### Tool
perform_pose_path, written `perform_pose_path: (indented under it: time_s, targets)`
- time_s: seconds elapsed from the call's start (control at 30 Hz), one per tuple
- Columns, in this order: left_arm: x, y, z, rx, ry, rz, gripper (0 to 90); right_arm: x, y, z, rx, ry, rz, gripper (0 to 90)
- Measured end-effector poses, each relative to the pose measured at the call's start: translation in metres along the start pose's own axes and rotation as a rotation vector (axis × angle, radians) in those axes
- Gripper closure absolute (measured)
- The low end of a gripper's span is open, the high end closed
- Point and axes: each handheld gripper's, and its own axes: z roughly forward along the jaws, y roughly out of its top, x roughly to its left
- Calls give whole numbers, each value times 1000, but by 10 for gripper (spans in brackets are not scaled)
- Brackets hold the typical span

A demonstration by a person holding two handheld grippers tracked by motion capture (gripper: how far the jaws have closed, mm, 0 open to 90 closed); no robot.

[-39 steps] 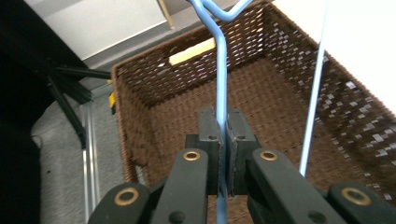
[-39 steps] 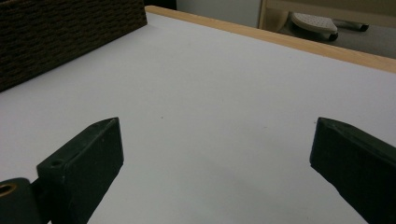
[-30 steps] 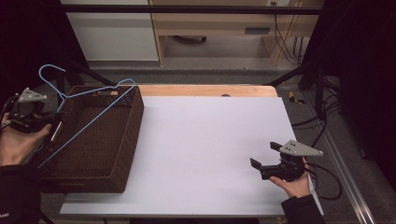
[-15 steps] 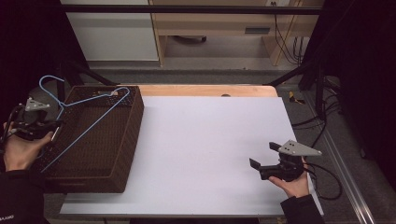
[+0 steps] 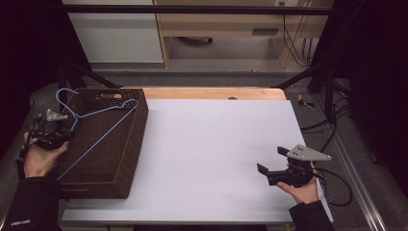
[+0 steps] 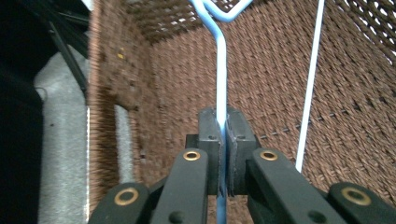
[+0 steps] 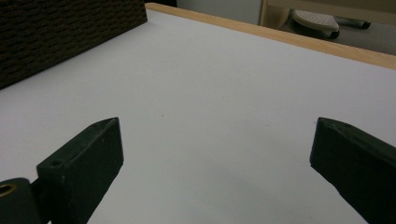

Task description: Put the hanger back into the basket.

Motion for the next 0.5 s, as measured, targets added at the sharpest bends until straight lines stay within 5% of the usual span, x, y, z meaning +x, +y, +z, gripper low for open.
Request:
perform_pose_path:
  time_s: [0.33,0.5]
  targets:
    - [-6,-4,20,102,-67,-17,860,0,0,0,1,0,-2,32]
    - [-1,-5,13,58,-74,-58,736,0,0,0,1,4,3,32]
